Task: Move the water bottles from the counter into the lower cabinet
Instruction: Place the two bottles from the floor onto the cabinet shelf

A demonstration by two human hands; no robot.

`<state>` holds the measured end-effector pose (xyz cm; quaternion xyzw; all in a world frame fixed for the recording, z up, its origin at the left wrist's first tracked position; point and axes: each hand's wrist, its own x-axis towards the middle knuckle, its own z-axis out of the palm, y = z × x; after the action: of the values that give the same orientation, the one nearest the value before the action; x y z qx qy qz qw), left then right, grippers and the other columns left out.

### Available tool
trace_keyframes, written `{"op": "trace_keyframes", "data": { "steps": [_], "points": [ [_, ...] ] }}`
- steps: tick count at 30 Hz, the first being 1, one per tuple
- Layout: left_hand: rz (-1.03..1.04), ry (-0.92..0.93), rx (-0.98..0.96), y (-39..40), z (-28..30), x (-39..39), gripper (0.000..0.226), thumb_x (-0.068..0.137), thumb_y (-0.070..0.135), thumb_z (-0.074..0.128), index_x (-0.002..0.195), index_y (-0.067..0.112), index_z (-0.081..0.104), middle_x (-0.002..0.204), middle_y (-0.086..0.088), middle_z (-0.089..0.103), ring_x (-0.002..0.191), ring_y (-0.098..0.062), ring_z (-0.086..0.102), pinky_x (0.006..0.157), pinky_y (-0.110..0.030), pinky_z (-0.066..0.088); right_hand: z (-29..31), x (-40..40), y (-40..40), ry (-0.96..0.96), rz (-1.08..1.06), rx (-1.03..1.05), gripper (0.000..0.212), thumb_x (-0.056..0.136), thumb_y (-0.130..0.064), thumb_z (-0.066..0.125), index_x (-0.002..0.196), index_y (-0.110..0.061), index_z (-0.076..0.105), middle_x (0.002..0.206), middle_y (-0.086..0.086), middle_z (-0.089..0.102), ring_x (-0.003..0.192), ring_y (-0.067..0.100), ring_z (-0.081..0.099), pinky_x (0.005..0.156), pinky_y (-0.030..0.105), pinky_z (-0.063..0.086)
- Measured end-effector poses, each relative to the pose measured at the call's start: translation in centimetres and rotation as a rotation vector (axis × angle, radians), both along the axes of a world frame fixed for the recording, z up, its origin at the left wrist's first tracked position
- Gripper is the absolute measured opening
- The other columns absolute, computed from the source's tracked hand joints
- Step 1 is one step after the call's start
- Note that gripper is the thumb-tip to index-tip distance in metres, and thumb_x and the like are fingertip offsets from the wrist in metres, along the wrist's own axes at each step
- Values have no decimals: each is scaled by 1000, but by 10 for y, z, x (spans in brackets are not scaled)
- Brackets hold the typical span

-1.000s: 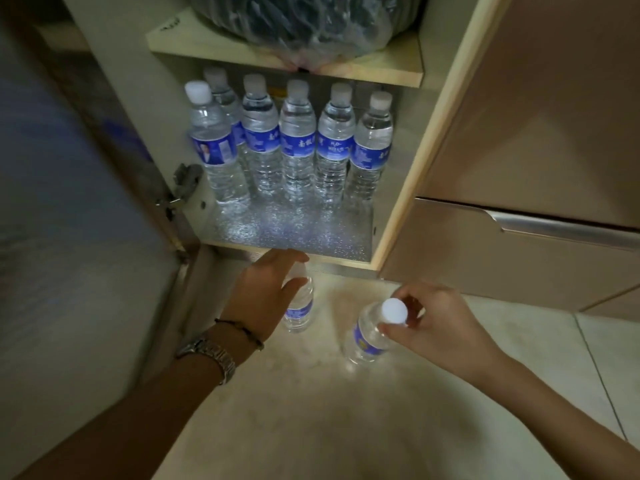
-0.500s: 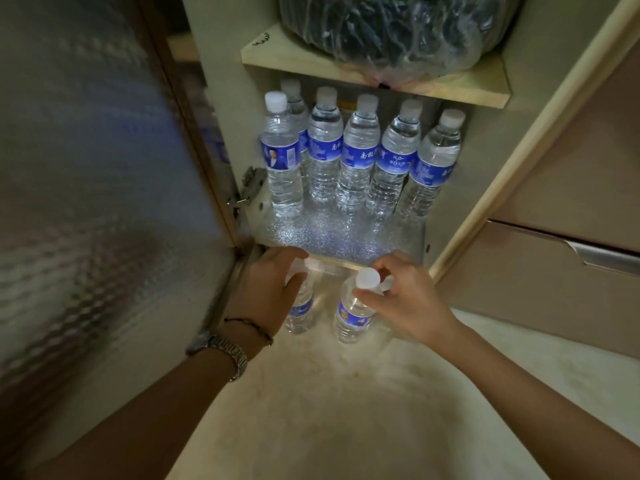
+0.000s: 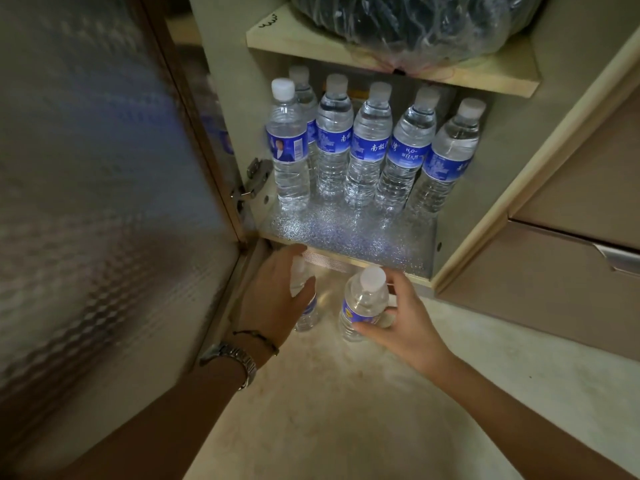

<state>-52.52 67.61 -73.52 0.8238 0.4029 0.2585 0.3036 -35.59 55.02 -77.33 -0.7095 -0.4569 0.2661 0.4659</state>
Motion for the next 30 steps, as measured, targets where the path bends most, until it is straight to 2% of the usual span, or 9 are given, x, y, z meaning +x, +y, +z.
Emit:
{"op": "trace_keyframes", "data": {
  "steps": [4, 6, 10, 15, 18, 21, 26, 28, 30],
  "points": [
    [68, -50, -113, -4, -4, 0, 38, 83, 21, 67, 118, 19, 52, 103, 10, 51, 97, -7, 50, 74, -2, 28, -15, -9, 2, 98, -78, 17, 72, 57, -27, 83, 114, -38, 42, 112, -29, 55, 107, 0, 56, 88, 36, 53],
    [42, -73, -92, -4, -5, -2, 37, 81, 20, 69, 113, 24, 51, 102, 10, 53, 93, -3, 50, 74, 2, 30, -21, -11, 4, 146, -112, 8, 72, 55, -32, 84, 114, -34, 44, 110, -22, 60, 103, 4, 60, 89, 39, 53],
    [4, -113, -83, 3, -11, -7, 37, 81, 22, 70, 111, 29, 50, 104, 7, 58, 91, 0, 51, 77, 0, 33, -25, -8, 8, 163, -150, -4, 69, 53, -24, 89, 110, -24, 50, 104, -12, 65, 96, 10, 66, 86, 42, 55],
    [15, -117, -37, 4, -17, -8, 42, 81, 27, 70, 118, 26, 52, 112, 8, 57, 100, -1, 52, 82, -1, 33, -9, -7, 14, 172, -192, 59, 65, 54, -2, 90, 105, -21, 55, 97, -8, 67, 83, -4, 64, 77, 29, 55],
    [25, -120, -38, 1, -17, -9, 44, 81, 29, 70, 122, 23, 53, 113, 9, 56, 103, -5, 53, 83, 0, 32, 21, 0, 27, 147, -209, 125, 63, 54, -8, 92, 101, -30, 56, 94, -12, 69, 86, -1, 65, 73, 19, 53],
    [27, -136, -47, 1, -15, -7, 44, 81, 28, 70, 122, 20, 54, 112, 8, 56, 102, -5, 52, 82, 5, 27, 55, 12, 46, 140, -220, 194, 63, 53, -15, 92, 102, -31, 56, 98, -14, 69, 92, 5, 65, 79, 22, 52],
    [20, -176, -69, 4, -24, -5, 51, 78, 46, 60, 123, 23, 52, 115, 11, 56, 106, 1, 49, 90, 0, 30, 94, 30, 82, 52, -258, 276, 66, 56, -20, 91, 110, -24, 54, 107, -11, 65, 97, 5, 63, 83, 21, 50],
    [17, -171, -50, 5, -27, -5, 48, 79, 44, 61, 122, 25, 52, 115, 11, 57, 107, 0, 50, 91, -7, 34, 94, 34, 95, 46, -282, 278, 68, 56, -21, 91, 112, -24, 52, 108, -10, 64, 99, 7, 63, 84, 23, 50],
    [22, -170, -25, 6, -28, -4, 43, 79, 38, 64, 120, 28, 52, 114, 10, 58, 105, 2, 50, 90, -5, 33, 90, 36, 106, 35, -295, 273, 68, 57, -18, 91, 112, -22, 52, 105, -11, 63, 97, 8, 62, 83, 23, 50]
  ]
}}
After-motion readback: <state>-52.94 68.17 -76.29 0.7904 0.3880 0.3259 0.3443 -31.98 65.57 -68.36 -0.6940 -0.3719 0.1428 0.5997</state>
